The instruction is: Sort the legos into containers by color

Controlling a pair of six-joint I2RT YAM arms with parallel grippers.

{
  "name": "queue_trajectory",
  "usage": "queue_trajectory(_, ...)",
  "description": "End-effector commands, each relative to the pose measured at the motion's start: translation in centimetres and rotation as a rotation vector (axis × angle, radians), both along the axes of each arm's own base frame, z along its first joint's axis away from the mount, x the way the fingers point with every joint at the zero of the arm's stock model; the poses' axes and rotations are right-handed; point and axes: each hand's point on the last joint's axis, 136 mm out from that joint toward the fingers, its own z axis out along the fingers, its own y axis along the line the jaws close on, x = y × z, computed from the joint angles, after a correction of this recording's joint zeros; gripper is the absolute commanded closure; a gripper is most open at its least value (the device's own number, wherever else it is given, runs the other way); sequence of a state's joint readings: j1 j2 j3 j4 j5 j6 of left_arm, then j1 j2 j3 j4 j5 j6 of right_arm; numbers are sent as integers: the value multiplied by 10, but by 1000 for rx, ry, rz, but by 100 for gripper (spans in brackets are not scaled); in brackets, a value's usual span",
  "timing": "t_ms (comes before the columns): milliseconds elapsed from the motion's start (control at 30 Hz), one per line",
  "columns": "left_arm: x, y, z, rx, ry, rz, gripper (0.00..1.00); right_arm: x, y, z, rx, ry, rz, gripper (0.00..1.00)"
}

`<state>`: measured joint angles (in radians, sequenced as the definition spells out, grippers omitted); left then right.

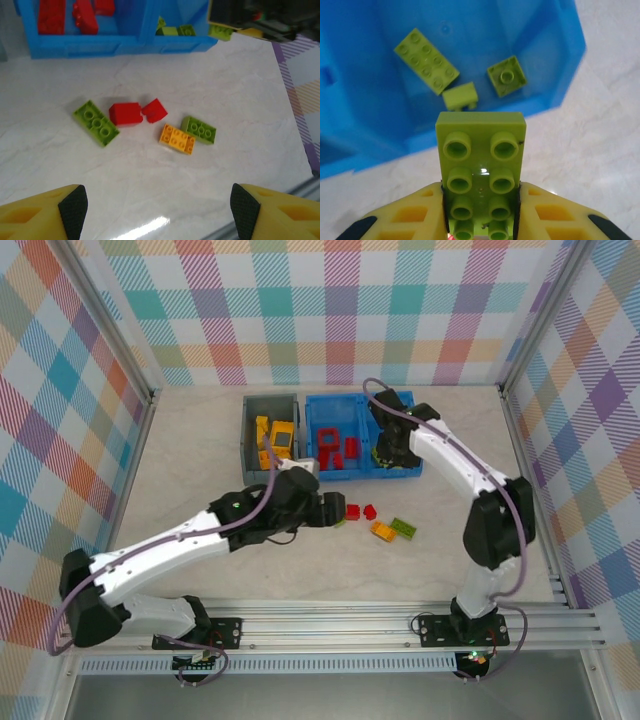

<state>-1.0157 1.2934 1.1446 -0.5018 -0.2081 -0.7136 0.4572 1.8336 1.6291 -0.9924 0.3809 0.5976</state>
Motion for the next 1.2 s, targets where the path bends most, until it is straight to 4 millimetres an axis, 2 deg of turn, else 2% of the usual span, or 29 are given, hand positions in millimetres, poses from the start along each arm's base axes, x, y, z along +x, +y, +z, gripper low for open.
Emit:
queue_trajectory(0,18,-24,32,-69,-114,55,22,29,-5,-25,-41,43,69,68)
queue_trajectory(100,17,-41,23,-49,-97,40,23,46,-10,-52,-46,99,49,68)
queue_trajectory(200,14,-53,9,-30,-74,19,23,59,-14,-71,-55,130,35,68)
queue_trajectory(300,12,-60,-4,-12,-50,3,24,66,-17,-79,-58,143,24,65)
queue_trajectory(367,11,-62,-9,-1,-43,-3,24,68,-18,-79,-55,143,24,57)
queue_trajectory(467,10,-63,-14,8,-36,-8,24,70,-15,-73,-39,129,33,42)
queue_trajectory(567,9,-65,-18,14,-27,-9,24,71,-12,-59,-17,100,44,36)
queue_trajectory(667,8,-69,-24,25,-8,-23,25,71,-8,-28,20,35,64,35)
queue_trajectory(733,5,-76,-33,34,28,-39,25,68,-6,0,57,-22,78,36)
queue_trajectory(800,2,-81,-50,53,94,-26,26,60,-5,27,81,-72,87,37)
queue_trajectory(900,-2,-85,-85,100,240,53,28,34,-15,66,99,-156,100,36)
queue_trajectory(1033,-2,-93,-121,93,389,222,29,-27,-28,98,164,-258,146,33)
queue_trajectory(1167,5,-107,-136,50,482,378,33,-91,-31,117,290,-315,194,32)
